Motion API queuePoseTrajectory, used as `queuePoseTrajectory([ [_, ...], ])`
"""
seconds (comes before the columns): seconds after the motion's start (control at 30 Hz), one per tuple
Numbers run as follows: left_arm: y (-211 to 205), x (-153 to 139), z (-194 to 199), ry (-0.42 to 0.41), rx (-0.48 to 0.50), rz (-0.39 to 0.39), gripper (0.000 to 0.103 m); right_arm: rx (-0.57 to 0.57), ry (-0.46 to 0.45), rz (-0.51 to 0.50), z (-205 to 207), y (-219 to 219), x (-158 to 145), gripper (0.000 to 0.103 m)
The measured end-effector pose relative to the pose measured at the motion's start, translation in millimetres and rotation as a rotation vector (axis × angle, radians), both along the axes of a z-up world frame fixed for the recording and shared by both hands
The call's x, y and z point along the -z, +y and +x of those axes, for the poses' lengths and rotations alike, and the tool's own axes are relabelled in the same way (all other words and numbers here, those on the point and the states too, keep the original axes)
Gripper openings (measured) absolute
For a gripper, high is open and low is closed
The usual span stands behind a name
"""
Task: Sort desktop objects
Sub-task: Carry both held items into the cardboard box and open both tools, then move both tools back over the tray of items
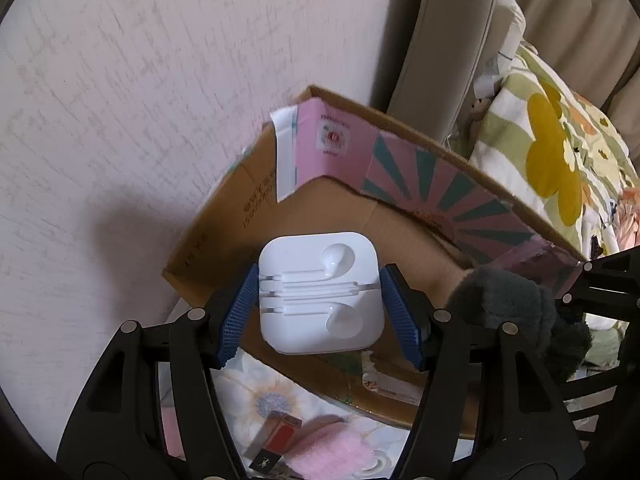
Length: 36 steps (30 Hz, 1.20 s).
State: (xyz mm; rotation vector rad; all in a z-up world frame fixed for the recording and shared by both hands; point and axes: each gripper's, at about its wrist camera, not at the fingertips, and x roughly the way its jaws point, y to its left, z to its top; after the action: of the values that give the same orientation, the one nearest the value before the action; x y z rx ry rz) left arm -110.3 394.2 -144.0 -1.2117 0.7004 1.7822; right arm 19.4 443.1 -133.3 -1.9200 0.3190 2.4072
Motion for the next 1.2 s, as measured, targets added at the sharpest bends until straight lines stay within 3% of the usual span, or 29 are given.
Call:
queuePoseTrajectory([
  [0.13, -1.3, 5.7, -1.8, -0.009, -0.006, -0.007, 0.060, -0.005, -0.023, 0.008, -3.6, -3.3, 5.2, 0.032],
  [0.2, -3.0, 5.6, -1.7, -0.007, -0.008, -0.005, 0.061, 0.001, -0.028, 0.043, -4.5, -5.5, 6.3, 0.051],
  [0.23, -2.5, 6.4, -1.9, -0.003, -0.009, -0.010, 0.070, 0.007, -0.026, 0.062, -4.3, -6.5, 6.3, 0.055],
  [0.27, -2.9, 7.0, -2.2, 0.011, -0.021, -0.023, 0.091, 0.014, -0.021, 0.067, -3.8, -6.5, 5.8, 0.060],
  [0.3, -2.6, 7.3, -2.5, 0.020, -0.027, -0.025, 0.101, 0.029, -0.010, 0.061, -1.8, -5.7, 4.1, 0.066],
  [0.37, -7.1, 2.0, -3.0, 0.028, -0.039, 0.005, 0.103, 0.038, -0.004, 0.051, 0.6, -4.8, 1.4, 0.079],
  [0.67, -31.6, -28.8, -1.1, 0.019, -0.076, 0.077, 0.103, 0.051, 0.092, 0.118, 17.1, -7.6, -39.3, 0.080],
  [0.9, -76.0, -61.7, 9.2, 0.056, -0.138, 0.153, 0.103, 0.025, 0.154, 0.246, 24.0, -29.0, -82.3, 0.080],
  [1.2, -155.5, -97.3, 20.5, 0.101, -0.243, 0.195, 0.103, -0.062, 0.214, 0.195, 16.8, -61.7, -106.2, 0.080],
])
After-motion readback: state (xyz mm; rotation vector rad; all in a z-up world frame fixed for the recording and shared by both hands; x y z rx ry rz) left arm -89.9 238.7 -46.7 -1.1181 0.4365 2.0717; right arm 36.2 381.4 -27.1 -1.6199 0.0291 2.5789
